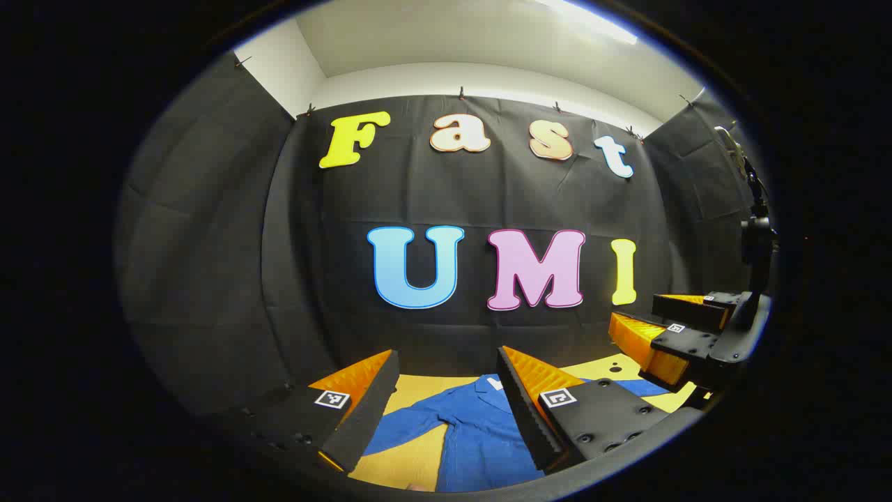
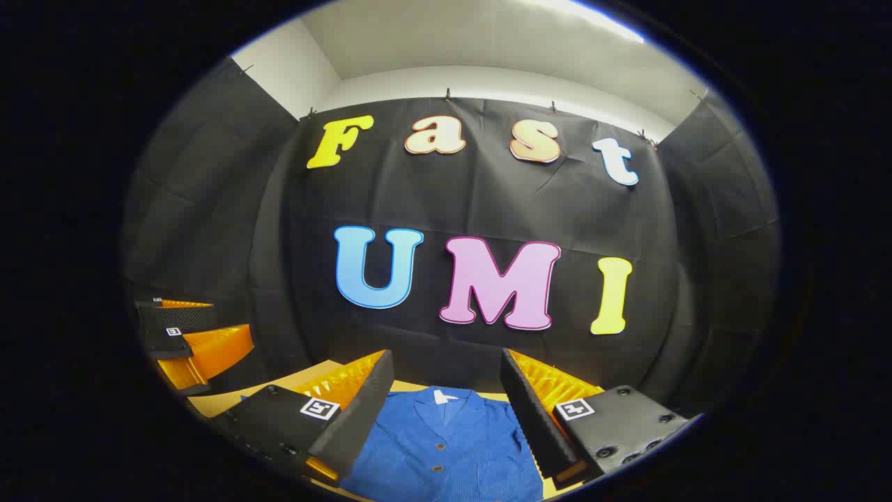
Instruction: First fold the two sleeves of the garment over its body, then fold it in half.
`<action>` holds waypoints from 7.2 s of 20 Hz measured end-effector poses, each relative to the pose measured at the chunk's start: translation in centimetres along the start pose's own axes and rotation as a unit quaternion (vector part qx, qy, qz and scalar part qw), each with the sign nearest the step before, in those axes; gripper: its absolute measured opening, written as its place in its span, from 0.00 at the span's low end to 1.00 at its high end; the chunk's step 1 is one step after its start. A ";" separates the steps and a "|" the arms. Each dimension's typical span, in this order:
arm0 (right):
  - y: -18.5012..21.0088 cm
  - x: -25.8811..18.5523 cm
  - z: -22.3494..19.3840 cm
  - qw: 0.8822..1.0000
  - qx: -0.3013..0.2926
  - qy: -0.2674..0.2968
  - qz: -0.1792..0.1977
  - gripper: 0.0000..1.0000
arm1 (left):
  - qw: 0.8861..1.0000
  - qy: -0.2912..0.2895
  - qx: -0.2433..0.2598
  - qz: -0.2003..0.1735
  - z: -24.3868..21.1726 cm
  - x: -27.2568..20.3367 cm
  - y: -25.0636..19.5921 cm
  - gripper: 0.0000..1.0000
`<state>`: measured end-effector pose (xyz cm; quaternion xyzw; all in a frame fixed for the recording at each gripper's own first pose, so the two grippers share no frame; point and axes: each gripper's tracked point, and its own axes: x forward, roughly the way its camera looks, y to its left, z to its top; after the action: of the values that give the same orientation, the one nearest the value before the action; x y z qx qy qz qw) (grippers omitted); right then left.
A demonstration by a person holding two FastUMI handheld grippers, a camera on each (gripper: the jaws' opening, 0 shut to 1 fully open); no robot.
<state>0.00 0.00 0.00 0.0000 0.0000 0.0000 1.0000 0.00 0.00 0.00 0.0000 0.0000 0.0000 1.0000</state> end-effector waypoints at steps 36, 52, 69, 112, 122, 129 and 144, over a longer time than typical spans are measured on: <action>-6.5 2.8 -4.0 0.997 0.023 0.045 -0.051 0.96 | 0.999 0.035 -0.016 -0.020 -2.9 5.5 -2.8 0.81; -13.2 8.5 -9.7 0.993 0.028 0.084 -0.082 0.96 | 0.998 0.064 -0.011 -0.014 -4.5 10.7 -5.7 0.81; -41.6 8.8 -29.6 0.910 0.028 0.248 -0.332 0.94 | 0.981 0.171 0.035 -0.080 -11.2 16.0 -16.6 0.82; -29.0 21.2 -36.3 0.876 0.182 0.390 -0.217 0.00 | 0.982 0.187 -0.028 -0.001 -12.0 12.7 -9.7 0.81; -3.7 30.8 -35.3 0.900 0.155 0.405 -0.039 0.00 | 0.966 0.196 -0.041 0.166 -12.1 3.9 5.2 0.82; 15.6 34.1 -38.7 0.895 0.102 0.429 0.064 0.01 | 0.939 0.208 -0.039 0.270 -11.7 -4.0 13.0 0.81; 15.8 25.0 -31.8 0.911 0.054 0.388 0.130 0.98 | 0.910 0.289 -0.120 0.271 -23.1 -0.3 18.5 0.81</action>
<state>25.03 15.81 -31.77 0.0542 0.3881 0.1297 0.9108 -0.27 18.48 -23.09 -0.1199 0.2889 0.2715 0.9102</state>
